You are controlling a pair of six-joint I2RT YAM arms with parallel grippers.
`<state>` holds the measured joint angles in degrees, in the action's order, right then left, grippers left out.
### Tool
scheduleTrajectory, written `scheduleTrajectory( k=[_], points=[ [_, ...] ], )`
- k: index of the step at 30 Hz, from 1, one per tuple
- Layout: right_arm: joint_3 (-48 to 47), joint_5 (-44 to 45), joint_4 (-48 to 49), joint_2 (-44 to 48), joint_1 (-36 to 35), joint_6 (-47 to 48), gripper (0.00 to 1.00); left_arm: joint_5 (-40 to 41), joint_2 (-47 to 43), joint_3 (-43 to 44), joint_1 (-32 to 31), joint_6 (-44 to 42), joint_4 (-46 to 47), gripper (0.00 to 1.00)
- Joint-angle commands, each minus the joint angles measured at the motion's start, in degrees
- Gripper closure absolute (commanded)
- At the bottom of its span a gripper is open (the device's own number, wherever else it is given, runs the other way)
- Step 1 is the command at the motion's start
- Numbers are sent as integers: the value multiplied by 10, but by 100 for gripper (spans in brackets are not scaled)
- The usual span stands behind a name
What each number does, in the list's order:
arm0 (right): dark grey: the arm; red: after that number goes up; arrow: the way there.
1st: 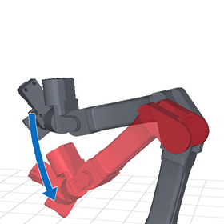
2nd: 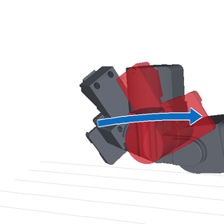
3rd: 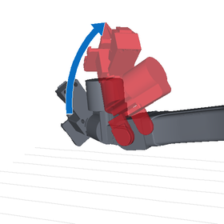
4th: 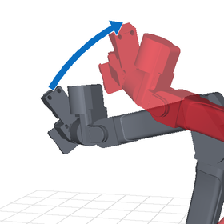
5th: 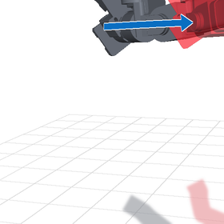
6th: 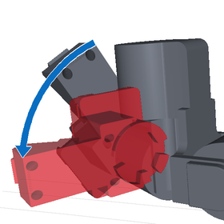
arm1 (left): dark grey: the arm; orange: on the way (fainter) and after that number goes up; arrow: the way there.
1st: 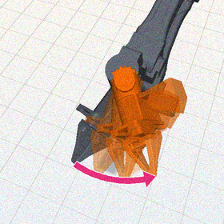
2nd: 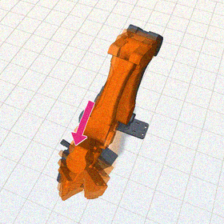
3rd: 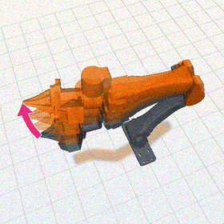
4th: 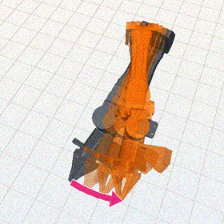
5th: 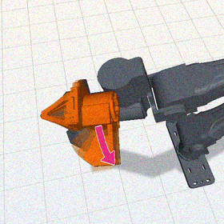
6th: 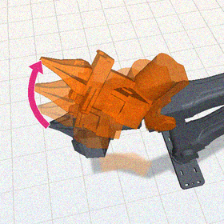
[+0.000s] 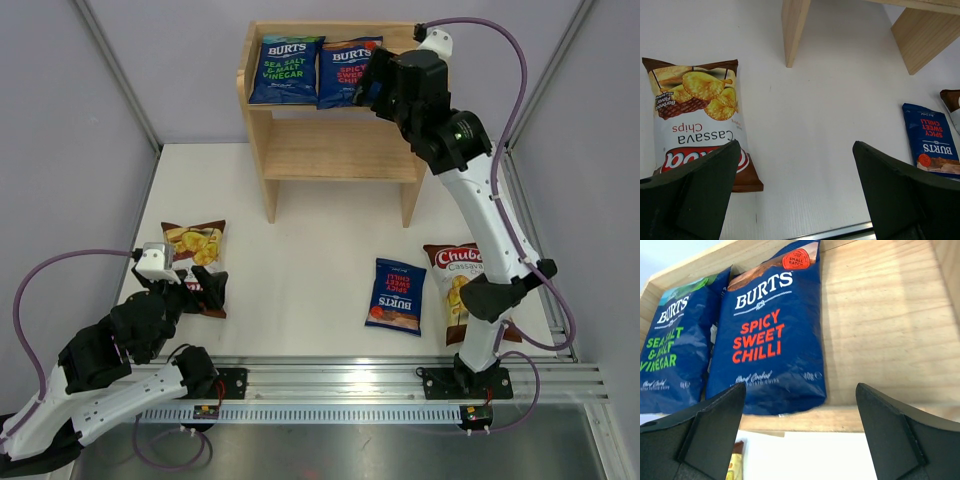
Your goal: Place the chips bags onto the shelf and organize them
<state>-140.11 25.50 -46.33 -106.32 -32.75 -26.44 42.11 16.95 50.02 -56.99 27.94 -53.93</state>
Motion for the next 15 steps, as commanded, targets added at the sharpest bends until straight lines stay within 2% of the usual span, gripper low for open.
scheduleTrajectory(
  k=[1,5,8,9,11,13,14,15],
  points=[
    [15,-3,-17,62,-2,34,1,16,4,-4,0,1,22,1],
    [54,-82,-25,137,-2,42,0,3,22,-4,0,-7,29,1],
    [162,-170,12,218,-2,51,1,-13,42,0,0,-18,37,1],
    [229,-215,21,241,-2,59,1,-30,48,3,0,-19,37,1],
    [299,-250,43,315,-2,60,0,-61,69,13,0,-5,41,1],
    [419,-299,64,370,-1,62,1,-87,83,15,0,21,58,1],
    [466,-306,98,438,-1,58,0,-103,89,6,0,32,74,1],
    [560,-313,119,476,-1,42,0,-146,105,-2,0,49,94,1]
  ],
)
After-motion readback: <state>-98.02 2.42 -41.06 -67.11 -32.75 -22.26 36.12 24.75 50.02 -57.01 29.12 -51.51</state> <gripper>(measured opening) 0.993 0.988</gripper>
